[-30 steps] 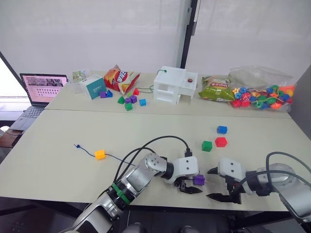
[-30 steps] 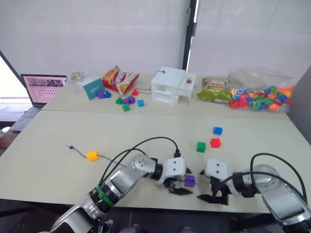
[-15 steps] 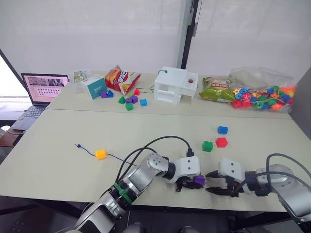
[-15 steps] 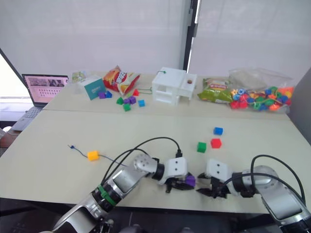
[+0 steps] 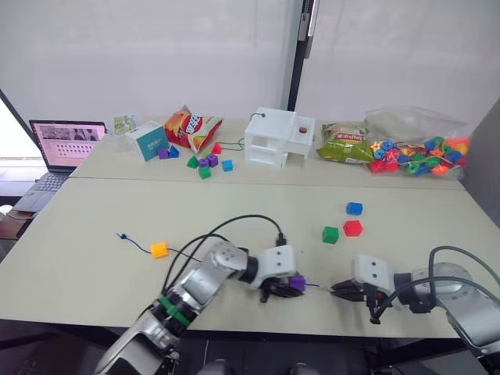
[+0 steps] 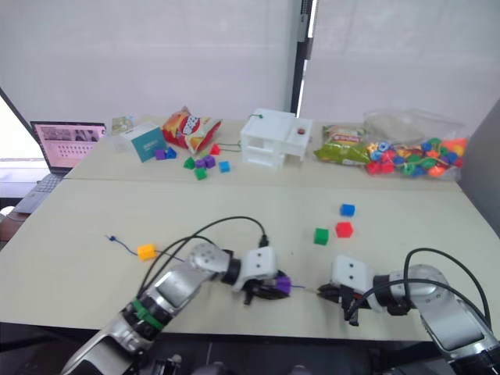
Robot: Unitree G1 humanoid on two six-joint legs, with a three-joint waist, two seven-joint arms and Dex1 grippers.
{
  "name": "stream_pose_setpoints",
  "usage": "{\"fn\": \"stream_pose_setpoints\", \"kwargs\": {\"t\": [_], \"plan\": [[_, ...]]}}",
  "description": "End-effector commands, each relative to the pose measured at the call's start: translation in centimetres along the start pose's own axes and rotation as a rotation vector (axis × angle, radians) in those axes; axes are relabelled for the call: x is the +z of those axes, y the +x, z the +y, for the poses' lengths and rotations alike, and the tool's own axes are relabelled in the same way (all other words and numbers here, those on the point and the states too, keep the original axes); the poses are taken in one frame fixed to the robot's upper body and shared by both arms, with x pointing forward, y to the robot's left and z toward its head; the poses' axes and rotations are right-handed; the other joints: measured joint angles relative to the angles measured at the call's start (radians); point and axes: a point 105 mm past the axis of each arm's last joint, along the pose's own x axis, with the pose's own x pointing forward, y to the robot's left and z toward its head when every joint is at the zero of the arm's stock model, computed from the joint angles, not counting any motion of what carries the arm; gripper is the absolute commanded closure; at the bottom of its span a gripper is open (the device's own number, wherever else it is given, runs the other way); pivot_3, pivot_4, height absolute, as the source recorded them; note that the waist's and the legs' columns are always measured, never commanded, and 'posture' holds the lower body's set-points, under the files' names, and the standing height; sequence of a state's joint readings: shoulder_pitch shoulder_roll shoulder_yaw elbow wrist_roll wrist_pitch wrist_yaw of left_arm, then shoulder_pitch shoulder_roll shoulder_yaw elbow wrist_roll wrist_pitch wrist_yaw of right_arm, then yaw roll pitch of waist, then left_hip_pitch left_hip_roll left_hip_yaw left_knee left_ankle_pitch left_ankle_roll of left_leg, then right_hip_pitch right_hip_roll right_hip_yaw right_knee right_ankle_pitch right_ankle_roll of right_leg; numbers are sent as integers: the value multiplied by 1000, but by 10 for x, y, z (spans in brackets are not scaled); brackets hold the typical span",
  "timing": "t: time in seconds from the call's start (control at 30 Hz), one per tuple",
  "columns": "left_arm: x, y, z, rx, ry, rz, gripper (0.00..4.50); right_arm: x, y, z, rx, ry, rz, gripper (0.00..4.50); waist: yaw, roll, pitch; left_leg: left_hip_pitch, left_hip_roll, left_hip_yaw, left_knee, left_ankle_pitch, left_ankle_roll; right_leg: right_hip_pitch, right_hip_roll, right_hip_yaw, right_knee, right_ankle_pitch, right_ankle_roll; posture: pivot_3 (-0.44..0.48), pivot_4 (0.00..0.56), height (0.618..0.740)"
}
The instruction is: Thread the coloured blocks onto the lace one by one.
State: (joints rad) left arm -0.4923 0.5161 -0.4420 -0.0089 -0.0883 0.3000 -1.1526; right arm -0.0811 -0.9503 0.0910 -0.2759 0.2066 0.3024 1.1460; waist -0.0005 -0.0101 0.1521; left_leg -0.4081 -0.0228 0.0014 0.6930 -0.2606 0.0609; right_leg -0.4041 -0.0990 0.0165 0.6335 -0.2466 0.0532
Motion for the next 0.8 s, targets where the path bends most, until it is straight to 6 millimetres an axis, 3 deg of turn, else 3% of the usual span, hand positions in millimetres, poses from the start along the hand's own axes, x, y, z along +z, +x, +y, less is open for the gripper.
{"fn": "stream_pose_setpoints", "kwargs": {"t": [0.03,0.1,0.13,0.2,0.37,0.47,0.53,0.73,0.8], "plan": [[-40,-72,5,52,-26,140,3118,17,-4,0,15,-48,-3,4500,-9,0,0,1,1,0,0,0,0,0,1,0,0,-1,-1,0,150,740],[-62,-104,6,85,-60,212,3118,19,-3,2,28,-53,0,4500,-12,0,0,2,2,0,-1,0,-1,0,1,-1,0,-1,-2,0,150,740],[-86,-133,7,121,-67,321,3118,22,-2,2,32,-57,-3,4500,-11,1,0,3,3,0,-2,0,-1,1,1,-1,0,-1,-2,0,150,740],[-112,-168,4,143,-64,445,3118,24,-1,1,35,-60,-5,4500,-11,1,0,5,2,0,-3,0,-1,1,0,-1,-1,-1,-2,0,150,740],[-121,-192,4,173,-63,470,3118,20,1,-1,46,-64,7,4500,-10,6,-3,10,1,3,-8,0,-1,2,-4,-1,-1,-1,-3,0,150,740],[-113,-195,12,205,-26,434,3118,19,4,-4,50,-70,10,4500,-9,6,-3,9,1,5,-8,0,-1,2,-3,-1,1,-1,-3,0,150,740],[-97,-189,18,216,-33,348,2088,19,6,-5,51,-73,11,4500,-10,6,-3,9,1,5,-8,0,-1,1,-3,0,2,-1,-3,0,150,740],[-59,-183,27,202,-12,261,169,24,9,-7,60,-77,6,4500,-5,3,-1,2,1,5,-5,1,-1,-4,0,-1,7,-1,-2,0,150,740],[-38,-175,28,179,-28,180,169,27,11,-6,64,-77,3,4500,-2,2,-1,-1,2,5,-1,0,-1,-6,1,-2,8,-1,-2,0,150,740]]}}
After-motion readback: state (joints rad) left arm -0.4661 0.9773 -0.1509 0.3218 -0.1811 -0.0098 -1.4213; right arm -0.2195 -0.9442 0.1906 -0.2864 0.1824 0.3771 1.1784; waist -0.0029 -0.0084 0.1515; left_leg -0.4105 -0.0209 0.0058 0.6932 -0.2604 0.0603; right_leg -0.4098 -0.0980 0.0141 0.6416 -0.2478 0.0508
